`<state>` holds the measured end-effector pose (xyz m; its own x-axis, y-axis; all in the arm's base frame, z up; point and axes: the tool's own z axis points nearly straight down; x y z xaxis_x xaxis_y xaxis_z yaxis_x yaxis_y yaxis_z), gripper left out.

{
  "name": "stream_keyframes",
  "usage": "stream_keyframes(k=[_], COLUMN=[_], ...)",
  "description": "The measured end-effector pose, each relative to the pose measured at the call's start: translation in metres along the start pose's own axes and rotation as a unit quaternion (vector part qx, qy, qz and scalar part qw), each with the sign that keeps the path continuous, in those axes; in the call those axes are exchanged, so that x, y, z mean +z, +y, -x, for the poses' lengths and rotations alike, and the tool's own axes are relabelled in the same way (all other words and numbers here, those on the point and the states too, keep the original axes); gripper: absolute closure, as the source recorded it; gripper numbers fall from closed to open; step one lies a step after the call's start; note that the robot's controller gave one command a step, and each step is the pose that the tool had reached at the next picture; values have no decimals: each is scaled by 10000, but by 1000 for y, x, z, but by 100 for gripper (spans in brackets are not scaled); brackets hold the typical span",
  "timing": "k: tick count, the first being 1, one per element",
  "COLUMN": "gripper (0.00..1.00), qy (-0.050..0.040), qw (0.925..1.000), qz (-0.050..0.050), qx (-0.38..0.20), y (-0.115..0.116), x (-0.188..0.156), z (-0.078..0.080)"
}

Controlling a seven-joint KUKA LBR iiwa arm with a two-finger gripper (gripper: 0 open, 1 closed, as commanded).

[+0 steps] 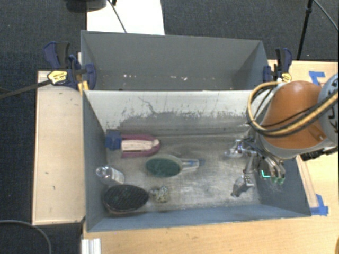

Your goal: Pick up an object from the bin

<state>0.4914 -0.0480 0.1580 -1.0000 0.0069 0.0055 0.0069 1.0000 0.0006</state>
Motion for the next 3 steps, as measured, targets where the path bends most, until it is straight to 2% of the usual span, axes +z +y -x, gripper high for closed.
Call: stream_keyframes(k=[1, 2, 3], gripper=[0, 0, 0], qy=[-83, -73, -30], qw=[9998, 9966, 9661], qz=[-9, -6, -13], qx=[-160, -822, -2580], y=[59, 119, 68], x=[87, 85, 71], z=[35, 69, 31])
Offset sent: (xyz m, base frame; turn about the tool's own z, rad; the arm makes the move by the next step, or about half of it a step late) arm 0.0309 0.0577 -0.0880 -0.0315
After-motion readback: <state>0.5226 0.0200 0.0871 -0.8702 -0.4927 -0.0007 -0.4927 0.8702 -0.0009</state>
